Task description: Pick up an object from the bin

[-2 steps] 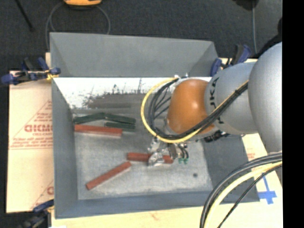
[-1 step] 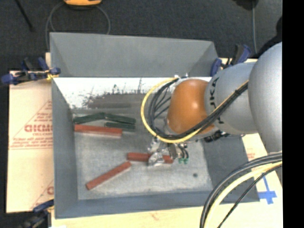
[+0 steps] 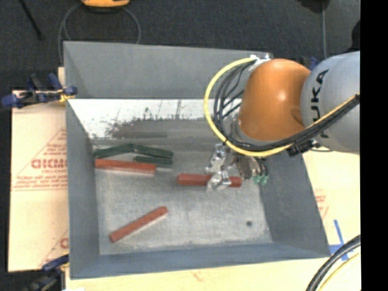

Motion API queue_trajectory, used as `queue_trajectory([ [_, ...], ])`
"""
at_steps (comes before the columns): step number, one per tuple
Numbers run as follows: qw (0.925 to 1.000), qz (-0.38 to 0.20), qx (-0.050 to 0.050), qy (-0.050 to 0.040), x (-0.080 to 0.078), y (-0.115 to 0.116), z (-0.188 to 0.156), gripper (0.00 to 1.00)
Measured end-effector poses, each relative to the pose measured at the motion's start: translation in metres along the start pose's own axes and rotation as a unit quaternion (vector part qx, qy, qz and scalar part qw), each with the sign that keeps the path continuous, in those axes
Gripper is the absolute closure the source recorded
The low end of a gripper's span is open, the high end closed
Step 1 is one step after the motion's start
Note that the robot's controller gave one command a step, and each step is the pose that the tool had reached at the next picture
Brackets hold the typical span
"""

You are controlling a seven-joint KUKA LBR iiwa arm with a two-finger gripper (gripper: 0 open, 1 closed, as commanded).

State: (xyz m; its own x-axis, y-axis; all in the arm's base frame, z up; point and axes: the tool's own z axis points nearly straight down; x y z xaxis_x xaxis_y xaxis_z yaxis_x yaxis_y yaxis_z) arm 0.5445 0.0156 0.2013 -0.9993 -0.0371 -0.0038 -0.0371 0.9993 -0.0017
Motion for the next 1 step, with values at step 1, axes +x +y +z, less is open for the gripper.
queue_trajectory([
  [1, 1.0000, 0.000, 0.000, 0.0001, 0.0000, 0.0000, 0.0000, 1.00],
])
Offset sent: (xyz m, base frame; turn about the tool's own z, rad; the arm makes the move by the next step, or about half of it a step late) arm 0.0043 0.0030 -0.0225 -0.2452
